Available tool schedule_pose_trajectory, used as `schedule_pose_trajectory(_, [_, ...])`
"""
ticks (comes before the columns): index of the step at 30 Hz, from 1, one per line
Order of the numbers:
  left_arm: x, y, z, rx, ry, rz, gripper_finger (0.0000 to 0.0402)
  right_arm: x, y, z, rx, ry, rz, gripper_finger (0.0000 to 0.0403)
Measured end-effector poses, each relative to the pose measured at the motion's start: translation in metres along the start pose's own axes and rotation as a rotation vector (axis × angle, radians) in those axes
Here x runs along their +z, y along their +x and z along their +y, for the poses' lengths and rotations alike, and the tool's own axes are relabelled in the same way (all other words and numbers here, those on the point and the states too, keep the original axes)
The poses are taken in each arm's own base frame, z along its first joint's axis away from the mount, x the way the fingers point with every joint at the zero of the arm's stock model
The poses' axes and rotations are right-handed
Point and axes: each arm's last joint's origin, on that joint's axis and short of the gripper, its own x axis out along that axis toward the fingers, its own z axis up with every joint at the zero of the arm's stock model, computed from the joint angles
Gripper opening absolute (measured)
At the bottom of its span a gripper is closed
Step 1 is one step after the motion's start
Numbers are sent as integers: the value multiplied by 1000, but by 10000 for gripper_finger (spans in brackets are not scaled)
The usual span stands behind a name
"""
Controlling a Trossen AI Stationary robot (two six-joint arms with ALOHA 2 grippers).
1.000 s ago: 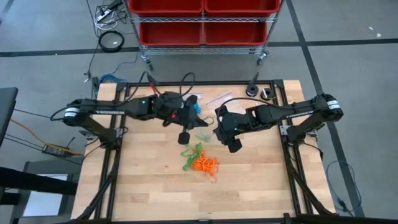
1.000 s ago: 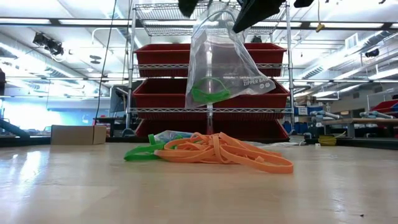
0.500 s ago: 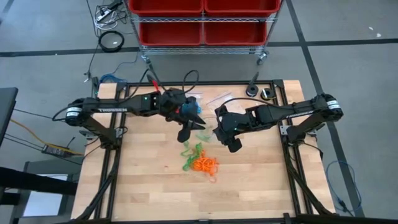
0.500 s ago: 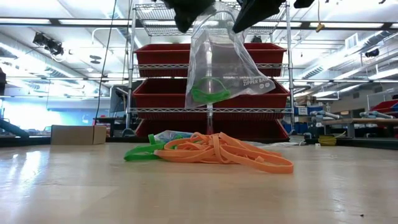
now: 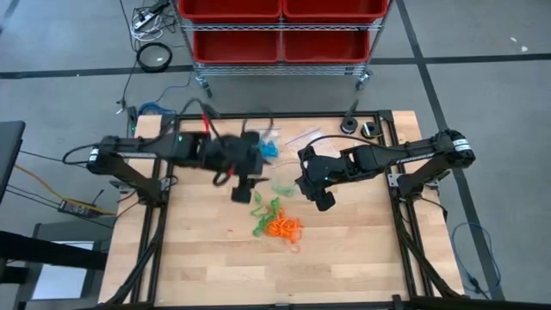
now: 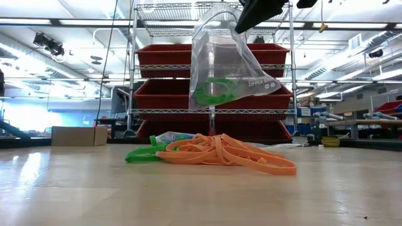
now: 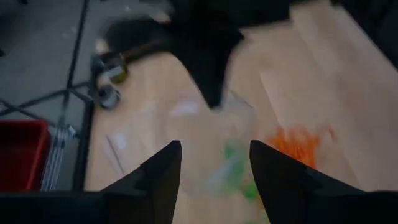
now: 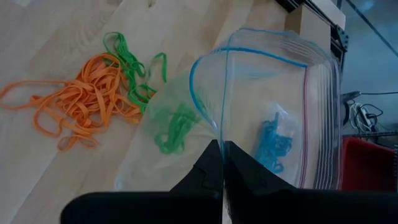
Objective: Sort rubber bands
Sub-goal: Put the green rubber band into the bottom transparent zip bag
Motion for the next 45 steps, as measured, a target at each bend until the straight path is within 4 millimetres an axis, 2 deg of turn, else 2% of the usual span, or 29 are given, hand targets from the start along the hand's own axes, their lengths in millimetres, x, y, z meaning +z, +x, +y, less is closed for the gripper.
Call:
schedule_pose_trajectory(4, [-18, 11, -31, -11, 2, 125, 198, 0, 0, 0, 0, -7, -1, 0])
schedule_pose_trajectory(8, [-50, 38, -65, -37, -23, 220, 198, 0, 0, 0, -2, -10, -3, 0])
schedule_pose_trajectory(12, [-85, 70, -98, -87, -52, 160, 197, 0, 0, 0, -2, -10, -4, 0])
schedule_pose_trajectory(15, [-114, 90, -110, -95, -107, 88, 197, 0, 0, 0, -3, -10, -5, 0])
schedule_pose_trajectory(19, [-153, 110, -106, -43, -209, 29, 197, 1, 0, 0, -3, -9, -7, 0])
schedule_pose_trajectory(23, [-178, 124, -95, -7, -279, -48, 197, 1, 0, -1, -7, -6, -11, 0])
schedule_pose_trajectory(29, [-194, 145, -83, -78, -319, -47, 197, 1, 0, -2, -9, -3, -16, 0])
schedule_pose_trajectory(35, [-208, 171, -80, -178, -339, 20, 197, 1, 0, -2, -10, 4, -17, 0])
schedule_pose_trajectory(39, [-211, 187, -79, -151, -343, 47, 195, 1, 0, -1, -8, 9, -14, 0])
schedule_pose_trajectory(42, [-210, 192, -78, -139, -319, 55, 165, 1, 0, -1, -8, 11, -12, 0])
schedule_pose_trajectory(45, [-206, 190, -77, -162, -270, 60, 79, 0, 0, -1, -6, 13, -9, 0])
